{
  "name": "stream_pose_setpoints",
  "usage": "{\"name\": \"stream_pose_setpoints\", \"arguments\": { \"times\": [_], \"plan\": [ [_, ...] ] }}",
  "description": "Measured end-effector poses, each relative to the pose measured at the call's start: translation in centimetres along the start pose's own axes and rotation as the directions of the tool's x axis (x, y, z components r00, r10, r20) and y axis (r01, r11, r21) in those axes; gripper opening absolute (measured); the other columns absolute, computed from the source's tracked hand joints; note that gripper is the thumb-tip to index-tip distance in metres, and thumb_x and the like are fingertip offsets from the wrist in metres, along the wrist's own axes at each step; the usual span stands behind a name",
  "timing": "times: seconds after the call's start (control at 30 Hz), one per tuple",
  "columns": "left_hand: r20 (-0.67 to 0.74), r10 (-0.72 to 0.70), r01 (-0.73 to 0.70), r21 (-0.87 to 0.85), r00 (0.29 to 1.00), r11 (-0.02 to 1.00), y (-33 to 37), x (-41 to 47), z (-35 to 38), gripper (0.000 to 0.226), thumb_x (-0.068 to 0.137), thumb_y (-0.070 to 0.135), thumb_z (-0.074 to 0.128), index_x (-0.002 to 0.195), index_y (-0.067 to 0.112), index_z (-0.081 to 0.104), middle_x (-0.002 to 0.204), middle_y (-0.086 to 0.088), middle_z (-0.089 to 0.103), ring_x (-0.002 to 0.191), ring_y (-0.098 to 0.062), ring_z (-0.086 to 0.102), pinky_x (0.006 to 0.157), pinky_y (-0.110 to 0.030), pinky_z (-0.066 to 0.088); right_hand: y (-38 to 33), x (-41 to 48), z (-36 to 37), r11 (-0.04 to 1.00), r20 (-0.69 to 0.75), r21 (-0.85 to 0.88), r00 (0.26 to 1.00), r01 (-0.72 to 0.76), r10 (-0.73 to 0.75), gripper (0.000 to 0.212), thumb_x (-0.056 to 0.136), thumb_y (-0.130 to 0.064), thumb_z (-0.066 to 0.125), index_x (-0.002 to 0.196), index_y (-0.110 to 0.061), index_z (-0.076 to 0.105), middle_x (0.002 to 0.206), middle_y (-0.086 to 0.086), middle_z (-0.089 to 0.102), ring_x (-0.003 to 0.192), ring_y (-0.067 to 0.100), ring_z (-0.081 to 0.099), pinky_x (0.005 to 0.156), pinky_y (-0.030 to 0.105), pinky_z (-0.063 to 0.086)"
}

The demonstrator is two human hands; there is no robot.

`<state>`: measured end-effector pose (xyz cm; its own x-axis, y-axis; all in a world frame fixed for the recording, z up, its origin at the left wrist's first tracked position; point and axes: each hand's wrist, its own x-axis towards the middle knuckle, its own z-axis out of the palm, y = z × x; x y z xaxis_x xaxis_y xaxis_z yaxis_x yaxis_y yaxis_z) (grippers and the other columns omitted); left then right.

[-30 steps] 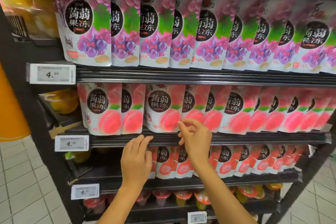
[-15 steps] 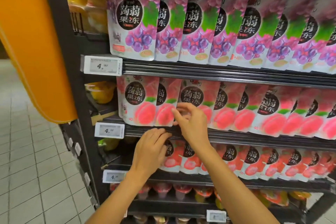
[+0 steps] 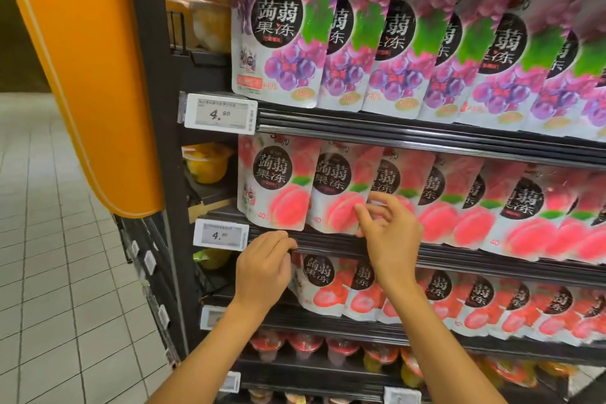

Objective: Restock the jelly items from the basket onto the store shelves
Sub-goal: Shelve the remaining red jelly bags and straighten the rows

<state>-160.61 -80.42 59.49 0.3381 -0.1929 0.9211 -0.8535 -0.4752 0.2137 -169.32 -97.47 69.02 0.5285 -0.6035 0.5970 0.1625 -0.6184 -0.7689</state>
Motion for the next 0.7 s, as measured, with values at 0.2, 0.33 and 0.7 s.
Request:
{"name": "stream_pose_setpoints", "arguments": {
  "times": [0.2,0.33,0.7],
  "plan": [
    [-0.034,0.011,-0.011,0.004,0.999,1.0,-0.2,0.2,0.3,0.027,0.081,-0.002,0.046,0.076,0.009,0.07,0.077,0.0,0.069,0.083,-0.011,0.06,0.075,-0.019,0.048,-0.4,-0.6,-0.4,0.999,-0.06,0.021,0.998,0.028,-0.026,0.027,0.082,-0.022,0.078,0.108,-0.019,0.068,0.083,-0.024,0.066,0.072,0.002,0.068,0.065,0.008,0.05],
    [-0.064,0.021,-0.022,-0.025,0.998,0.999,-0.6,0.3,0.2,0.03,0.083,-0.002,0.046,0.073,0.01,0.071,0.075,0.002,0.069,0.078,-0.01,0.061,0.068,-0.017,0.048,-2.2,-1.6,1.0,0.987,-0.159,0.01,0.975,0.159,-0.156,0.029,0.085,-0.017,0.073,0.108,-0.023,0.058,0.089,-0.021,0.051,0.069,0.005,0.053,0.067,0.012,0.043],
    [0.044,-0.048,0.05,-0.053,0.998,0.997,-0.2,0.6,-0.6,0.027,0.081,0.001,0.048,0.075,0.013,0.072,0.077,0.005,0.07,0.076,-0.008,0.062,0.071,-0.01,0.04,-3.7,-1.8,5.2,0.997,0.236,0.081,0.972,-0.005,-0.014,0.015,0.089,-0.028,0.071,0.096,-0.015,0.071,0.072,-0.006,0.07,0.05,0.004,0.065,0.055,0.019,0.053]
  ]
}}
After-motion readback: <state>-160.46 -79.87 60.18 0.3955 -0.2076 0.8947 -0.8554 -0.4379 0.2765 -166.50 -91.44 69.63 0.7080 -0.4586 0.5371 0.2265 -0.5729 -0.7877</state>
